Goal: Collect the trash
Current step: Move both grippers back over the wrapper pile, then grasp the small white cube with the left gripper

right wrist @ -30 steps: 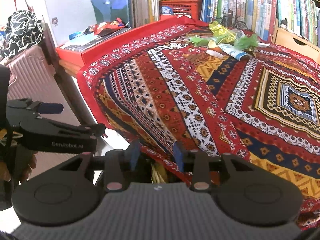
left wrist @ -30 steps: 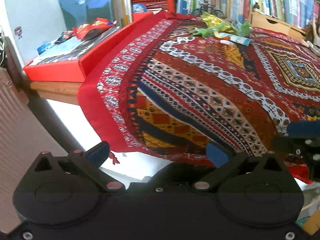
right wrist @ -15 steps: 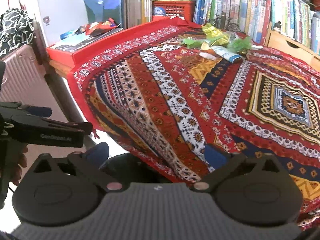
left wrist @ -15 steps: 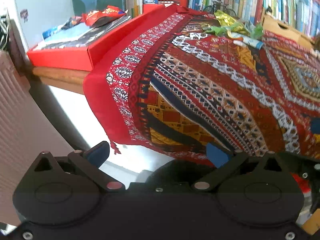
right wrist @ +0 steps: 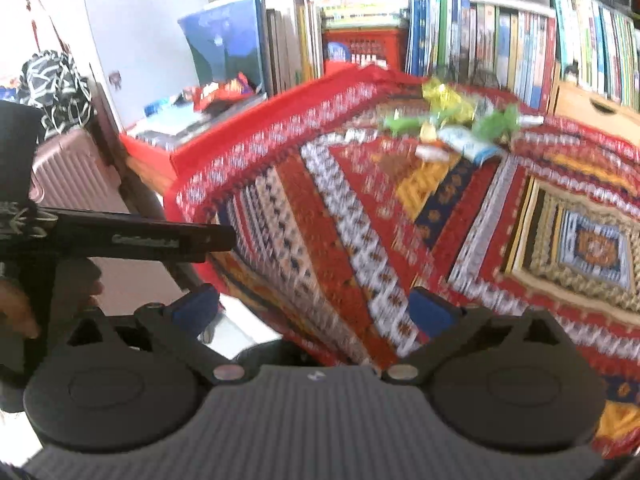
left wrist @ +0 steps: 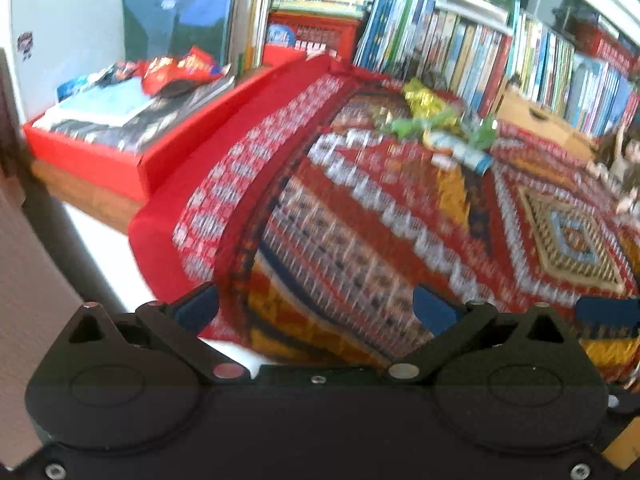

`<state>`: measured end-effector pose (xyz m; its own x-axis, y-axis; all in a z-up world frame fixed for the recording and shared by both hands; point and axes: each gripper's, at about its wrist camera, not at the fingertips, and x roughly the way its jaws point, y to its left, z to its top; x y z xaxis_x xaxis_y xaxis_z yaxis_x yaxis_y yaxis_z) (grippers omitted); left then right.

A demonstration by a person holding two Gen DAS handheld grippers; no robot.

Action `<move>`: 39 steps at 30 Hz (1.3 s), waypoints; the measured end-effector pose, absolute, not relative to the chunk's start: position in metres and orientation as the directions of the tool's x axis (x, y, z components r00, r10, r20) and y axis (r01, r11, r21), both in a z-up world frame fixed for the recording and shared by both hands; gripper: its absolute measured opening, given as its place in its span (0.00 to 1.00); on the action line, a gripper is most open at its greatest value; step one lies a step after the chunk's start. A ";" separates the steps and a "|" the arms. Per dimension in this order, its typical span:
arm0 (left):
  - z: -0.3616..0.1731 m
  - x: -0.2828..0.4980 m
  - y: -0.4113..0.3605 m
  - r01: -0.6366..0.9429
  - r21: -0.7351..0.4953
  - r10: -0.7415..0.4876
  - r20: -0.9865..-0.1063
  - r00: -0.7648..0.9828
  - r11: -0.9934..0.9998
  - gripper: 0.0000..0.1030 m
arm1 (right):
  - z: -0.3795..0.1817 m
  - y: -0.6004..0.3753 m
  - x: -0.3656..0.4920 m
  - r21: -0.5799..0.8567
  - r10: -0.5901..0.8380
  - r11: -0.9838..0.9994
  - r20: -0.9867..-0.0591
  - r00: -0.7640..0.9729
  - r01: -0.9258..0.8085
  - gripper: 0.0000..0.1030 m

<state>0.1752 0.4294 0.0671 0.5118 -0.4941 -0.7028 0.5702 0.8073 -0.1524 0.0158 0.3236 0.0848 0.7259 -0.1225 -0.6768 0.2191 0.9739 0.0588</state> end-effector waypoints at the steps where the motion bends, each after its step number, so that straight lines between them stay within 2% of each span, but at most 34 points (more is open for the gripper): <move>1: 0.070 0.178 0.424 0.572 -0.160 -0.504 -0.694 0.514 0.804 1.00 | 0.091 0.320 0.015 0.053 -0.129 0.974 -0.666 0.734 0.219 1.00; 10: 0.087 0.202 0.360 0.558 -0.185 -0.518 -0.674 0.527 0.809 1.00 | 0.130 0.266 0.025 -0.005 -0.168 0.979 -0.574 0.801 0.202 1.00; 16: 0.103 0.218 0.304 0.612 -0.136 -0.538 -0.647 0.541 0.779 1.00 | 0.147 0.213 0.052 0.020 -0.196 0.969 -0.535 0.822 0.244 1.00; 24: 0.101 0.242 0.236 0.663 -0.088 -0.546 -0.652 0.525 0.743 1.00 | 0.135 0.136 0.089 0.017 -0.256 0.946 -0.577 0.776 0.325 1.00; 30: 0.079 0.253 0.195 0.713 -0.069 -0.562 -0.670 0.485 0.698 0.99 | 0.114 0.093 0.105 -0.057 -0.327 0.923 -0.635 0.700 0.380 1.00; 31: 0.074 0.253 0.189 0.722 -0.059 -0.564 -0.669 0.484 0.689 0.98 | 0.110 0.087 0.106 -0.053 -0.326 0.922 -0.644 0.692 0.385 1.00; 33: 0.065 0.254 0.178 0.739 -0.034 -0.567 -0.666 0.485 0.673 0.84 | 0.103 0.075 0.107 -0.037 -0.320 0.918 -0.660 0.680 0.395 1.00; 35: 0.055 0.258 0.166 0.753 -0.013 -0.557 -0.682 0.475 0.658 0.75 | 0.097 0.067 0.108 -0.028 -0.312 0.917 -0.674 0.670 0.398 1.00; 39: 0.038 0.266 0.149 0.766 -0.022 -0.545 -0.715 0.437 0.643 0.65 | 0.086 0.055 0.112 -0.022 -0.295 0.920 -0.696 0.655 0.392 1.00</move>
<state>0.2662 0.1495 0.0383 0.4371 -0.5453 -0.7153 0.7657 0.6428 -0.0222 0.1119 0.0554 0.0859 0.6548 -0.2954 -0.6957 0.3917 0.9198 -0.0219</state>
